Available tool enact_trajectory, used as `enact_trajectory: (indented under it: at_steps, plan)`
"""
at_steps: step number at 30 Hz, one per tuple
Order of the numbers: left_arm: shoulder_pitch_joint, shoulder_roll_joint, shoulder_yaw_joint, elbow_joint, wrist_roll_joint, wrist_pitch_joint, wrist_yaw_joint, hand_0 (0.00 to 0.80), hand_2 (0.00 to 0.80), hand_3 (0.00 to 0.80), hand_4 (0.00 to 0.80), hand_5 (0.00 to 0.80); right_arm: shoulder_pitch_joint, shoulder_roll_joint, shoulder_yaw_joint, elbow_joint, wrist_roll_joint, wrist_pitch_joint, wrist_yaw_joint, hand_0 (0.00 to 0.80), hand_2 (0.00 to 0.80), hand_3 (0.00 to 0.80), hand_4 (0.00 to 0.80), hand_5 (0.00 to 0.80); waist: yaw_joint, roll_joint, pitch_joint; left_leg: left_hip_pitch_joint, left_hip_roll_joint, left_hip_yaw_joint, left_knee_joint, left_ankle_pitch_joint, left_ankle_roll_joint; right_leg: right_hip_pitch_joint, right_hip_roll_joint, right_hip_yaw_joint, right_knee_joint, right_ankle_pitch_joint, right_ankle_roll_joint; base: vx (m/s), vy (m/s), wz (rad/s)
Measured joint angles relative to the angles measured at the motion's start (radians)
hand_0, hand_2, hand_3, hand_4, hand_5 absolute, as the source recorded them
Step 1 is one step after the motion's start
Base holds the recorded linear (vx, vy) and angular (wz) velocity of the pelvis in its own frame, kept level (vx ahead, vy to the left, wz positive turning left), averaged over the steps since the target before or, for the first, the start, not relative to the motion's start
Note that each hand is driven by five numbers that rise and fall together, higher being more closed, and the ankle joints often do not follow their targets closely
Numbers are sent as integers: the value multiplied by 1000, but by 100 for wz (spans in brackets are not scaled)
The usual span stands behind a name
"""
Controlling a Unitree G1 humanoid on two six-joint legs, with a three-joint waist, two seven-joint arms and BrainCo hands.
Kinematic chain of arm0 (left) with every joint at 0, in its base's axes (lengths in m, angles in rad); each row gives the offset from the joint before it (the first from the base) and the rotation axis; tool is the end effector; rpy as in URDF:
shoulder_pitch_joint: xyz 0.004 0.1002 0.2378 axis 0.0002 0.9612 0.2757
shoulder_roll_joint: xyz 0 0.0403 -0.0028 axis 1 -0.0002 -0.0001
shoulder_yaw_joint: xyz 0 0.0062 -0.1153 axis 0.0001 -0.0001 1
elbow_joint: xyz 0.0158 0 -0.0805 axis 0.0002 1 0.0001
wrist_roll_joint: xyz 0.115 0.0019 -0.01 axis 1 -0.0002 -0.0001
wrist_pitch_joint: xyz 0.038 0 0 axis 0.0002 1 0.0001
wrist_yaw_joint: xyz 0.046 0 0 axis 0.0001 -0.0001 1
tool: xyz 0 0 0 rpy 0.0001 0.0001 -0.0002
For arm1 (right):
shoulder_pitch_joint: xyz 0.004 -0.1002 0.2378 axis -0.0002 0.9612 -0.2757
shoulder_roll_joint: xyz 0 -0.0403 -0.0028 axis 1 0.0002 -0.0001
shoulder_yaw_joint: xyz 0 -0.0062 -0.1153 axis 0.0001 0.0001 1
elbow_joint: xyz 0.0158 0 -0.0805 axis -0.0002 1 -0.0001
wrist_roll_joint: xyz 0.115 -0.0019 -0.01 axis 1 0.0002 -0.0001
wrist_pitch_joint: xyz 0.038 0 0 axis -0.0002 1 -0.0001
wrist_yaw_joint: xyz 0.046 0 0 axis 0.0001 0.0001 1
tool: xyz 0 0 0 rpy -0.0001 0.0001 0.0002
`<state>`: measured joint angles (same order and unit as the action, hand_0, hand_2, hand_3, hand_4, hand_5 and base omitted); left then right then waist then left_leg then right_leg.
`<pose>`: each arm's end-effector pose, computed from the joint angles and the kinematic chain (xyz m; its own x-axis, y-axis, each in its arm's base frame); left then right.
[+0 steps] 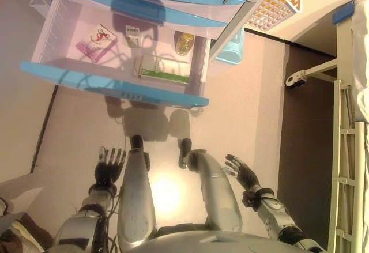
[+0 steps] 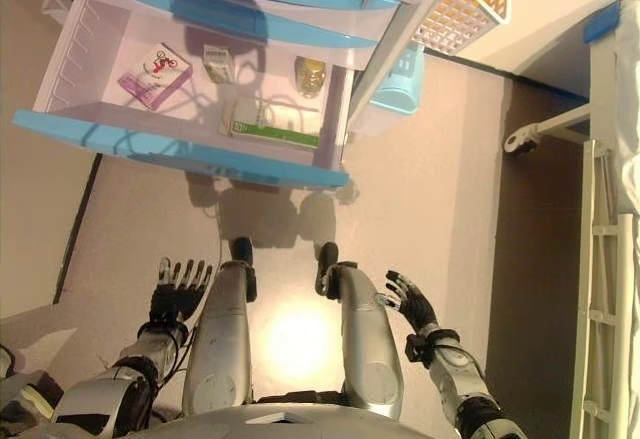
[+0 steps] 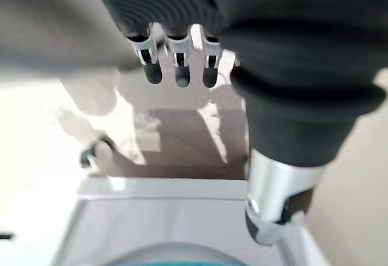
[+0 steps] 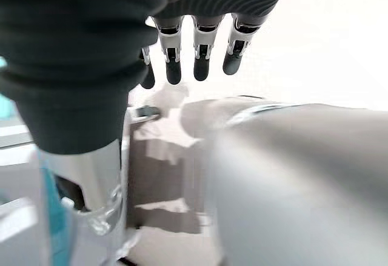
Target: Open the drawer and pick up the medicine
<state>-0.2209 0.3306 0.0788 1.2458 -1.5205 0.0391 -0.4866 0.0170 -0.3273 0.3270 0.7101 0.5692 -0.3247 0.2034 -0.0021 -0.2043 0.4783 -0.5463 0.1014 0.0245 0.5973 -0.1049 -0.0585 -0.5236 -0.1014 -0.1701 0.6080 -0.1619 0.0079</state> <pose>0.1596 0.2706 -0.1038 0.8583 0.1741 -0.4827 -0.5125 0.2457 -0.8228 0.1590 -0.2089 -0.0848 0.8897 0.1815 -0.4188 -0.1139 0.9768 0.1814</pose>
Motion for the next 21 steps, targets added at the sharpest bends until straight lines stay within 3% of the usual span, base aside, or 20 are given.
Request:
enact_trajectory:
  at_steps: [4, 9, 14, 21]
  plan:
    - [96, 8, -4, -37, 70, -3, -3, 0, 0, 0, 0, 0, 59, -83, -66, -216, -8, -34, -25, 0, 0, 0, 0, 0, 1, 1, 1, 37, 1, 2, -27, 1, 1, 46, -8, -15, -32, 1, 2, 5, 0, 9]
    - [171, 27, -4, -48, 110, -6, -10, 0, 0, 0, 0, 0, 101, -169, -153, -353, -63, -86, -28, 0, 0, 0, 0, 0, -2, 2, 2, 75, 1, 26, -61, 8, 11, 93, -19, -32, -63, 0, 5, 9, 0, 12]
    - [195, 40, -4, -74, 138, -21, -22, 0, 0, 0, 0, 0, 136, -248, -209, -518, -138, -93, -24, 0, 0, 0, 0, 0, 0, 4, 3, 102, -1, 56, -111, 32, 17, 113, -32, -40, -88, 2, 19, -46, 0, 11]
    - [215, 36, -5, -94, 149, -20, -25, 0, 0, 0, 0, 0, 160, -378, -303, -744, -217, -84, -12, 0, 0, 0, 0, 0, 0, 9, 6, 160, 1, 66, -135, 29, 18, 176, -37, -43, -119, 3, 20, 5, -4, 2]
